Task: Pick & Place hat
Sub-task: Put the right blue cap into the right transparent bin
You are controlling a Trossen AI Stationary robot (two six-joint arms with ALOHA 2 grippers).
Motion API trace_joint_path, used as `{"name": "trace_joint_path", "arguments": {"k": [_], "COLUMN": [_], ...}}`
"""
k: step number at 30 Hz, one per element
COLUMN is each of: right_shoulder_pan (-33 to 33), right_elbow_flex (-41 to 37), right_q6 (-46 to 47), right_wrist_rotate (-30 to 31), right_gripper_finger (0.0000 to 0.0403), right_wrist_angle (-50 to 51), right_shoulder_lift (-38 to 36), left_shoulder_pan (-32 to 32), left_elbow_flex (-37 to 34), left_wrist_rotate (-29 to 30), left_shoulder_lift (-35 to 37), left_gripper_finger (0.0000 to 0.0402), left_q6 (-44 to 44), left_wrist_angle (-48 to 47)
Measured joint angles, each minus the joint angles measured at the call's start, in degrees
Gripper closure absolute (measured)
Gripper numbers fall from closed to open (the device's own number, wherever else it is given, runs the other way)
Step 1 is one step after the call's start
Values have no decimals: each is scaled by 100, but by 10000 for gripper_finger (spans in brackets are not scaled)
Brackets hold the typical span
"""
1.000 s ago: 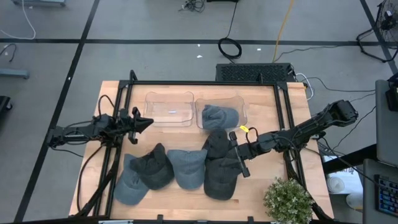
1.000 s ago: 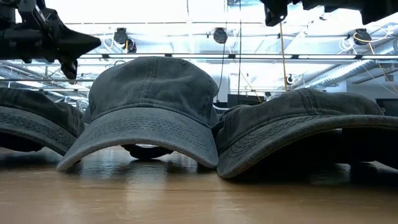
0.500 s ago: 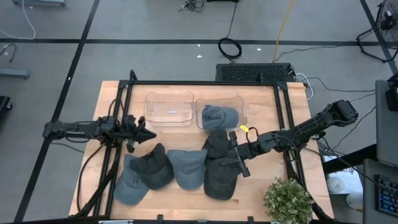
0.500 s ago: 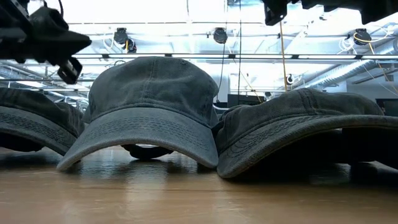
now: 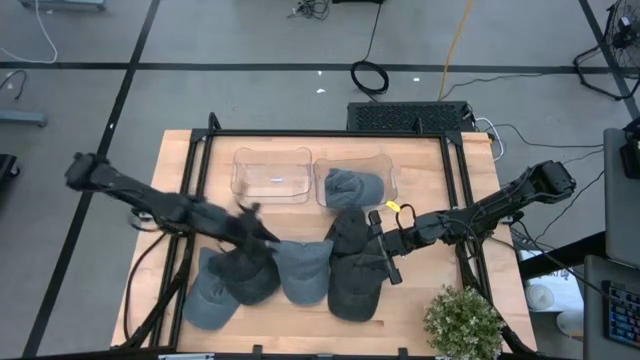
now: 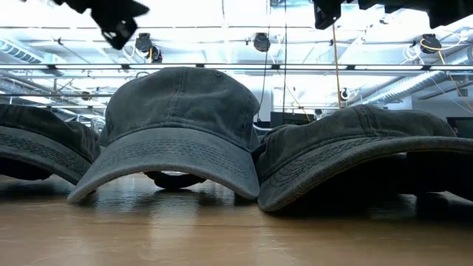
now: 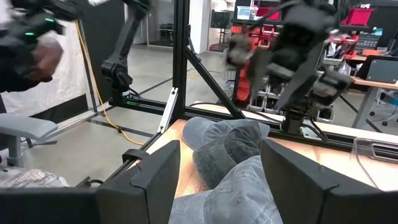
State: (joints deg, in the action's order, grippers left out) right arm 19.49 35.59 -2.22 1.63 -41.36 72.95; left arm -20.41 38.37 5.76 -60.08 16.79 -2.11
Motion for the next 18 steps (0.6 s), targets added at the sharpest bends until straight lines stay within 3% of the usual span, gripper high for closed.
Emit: {"name": "trace_joint_path", "arguments": {"k": [7,13,18], "right_shoulder_pan": [17,17,17], "right_elbow_flex": [0,0,0], "right_q6": [3,3,5], "right_wrist_rotate": [-24,-31,-37], "right_gripper_finger": [190,190,190], "right_wrist_angle": [21,45,46], "right_shoulder_lift": [2,2,2], "left_shoulder_pan": [-125,-7,151], "left_elbow_flex": [2008,2981,3237], "left_wrist_rotate": [6,29,41], "left_shoulder_lift": [-2052,-2972,-3257], "left_gripper_finger": [188,183,183], "left_q6": [82,-288,-509], "left_wrist_angle": [-2519,-3159,-3567]}}
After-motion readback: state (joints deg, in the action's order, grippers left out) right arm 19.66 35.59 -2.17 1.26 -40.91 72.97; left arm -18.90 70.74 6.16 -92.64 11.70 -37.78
